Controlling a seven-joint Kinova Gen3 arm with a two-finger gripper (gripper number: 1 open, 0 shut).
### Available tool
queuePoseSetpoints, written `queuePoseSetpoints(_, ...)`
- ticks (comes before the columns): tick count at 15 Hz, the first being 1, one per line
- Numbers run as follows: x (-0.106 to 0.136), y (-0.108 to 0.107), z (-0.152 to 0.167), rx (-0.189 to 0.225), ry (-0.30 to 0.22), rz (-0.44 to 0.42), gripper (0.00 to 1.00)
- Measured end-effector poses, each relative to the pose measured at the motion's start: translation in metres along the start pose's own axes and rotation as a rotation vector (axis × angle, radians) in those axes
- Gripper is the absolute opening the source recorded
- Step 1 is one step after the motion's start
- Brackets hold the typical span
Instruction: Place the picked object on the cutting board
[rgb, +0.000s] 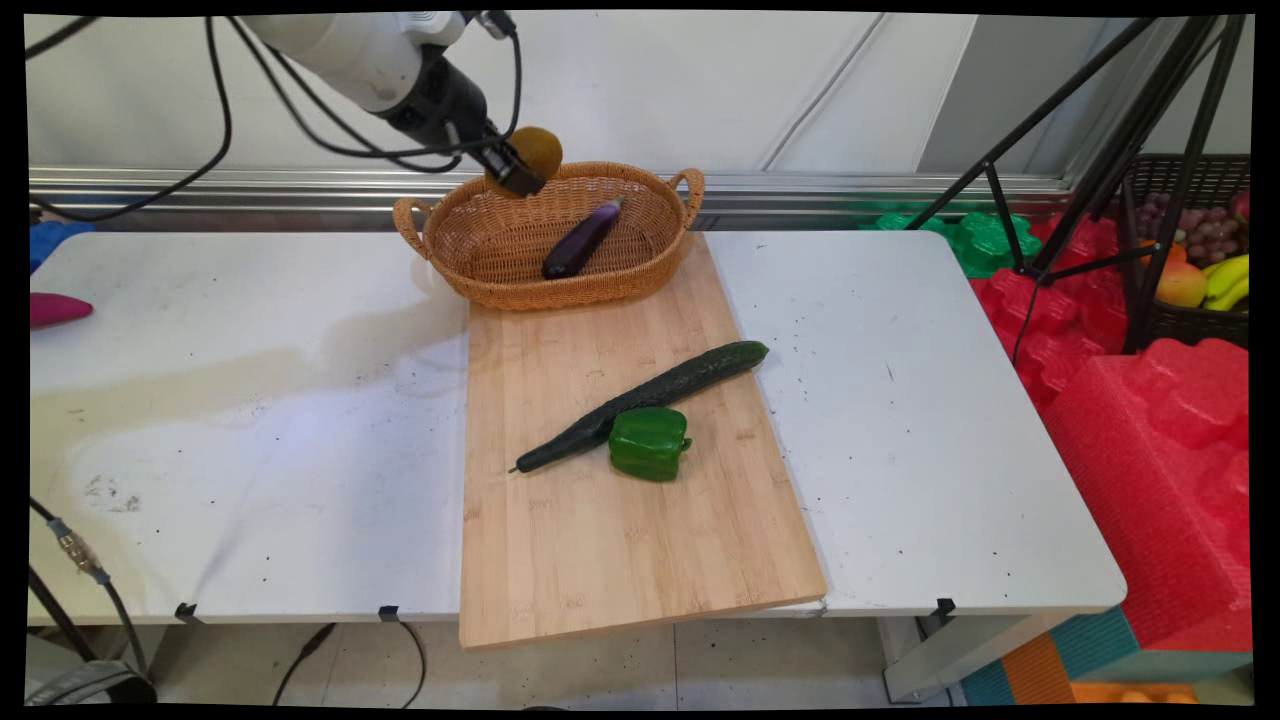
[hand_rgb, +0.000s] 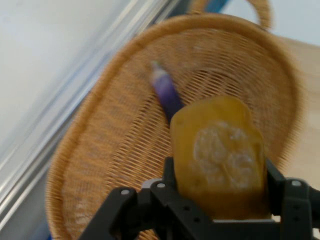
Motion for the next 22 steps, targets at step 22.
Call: queuePoseSetpoints(22,-0.025,0.082,0.054,-0.199,-0.212,0.289,0.0)
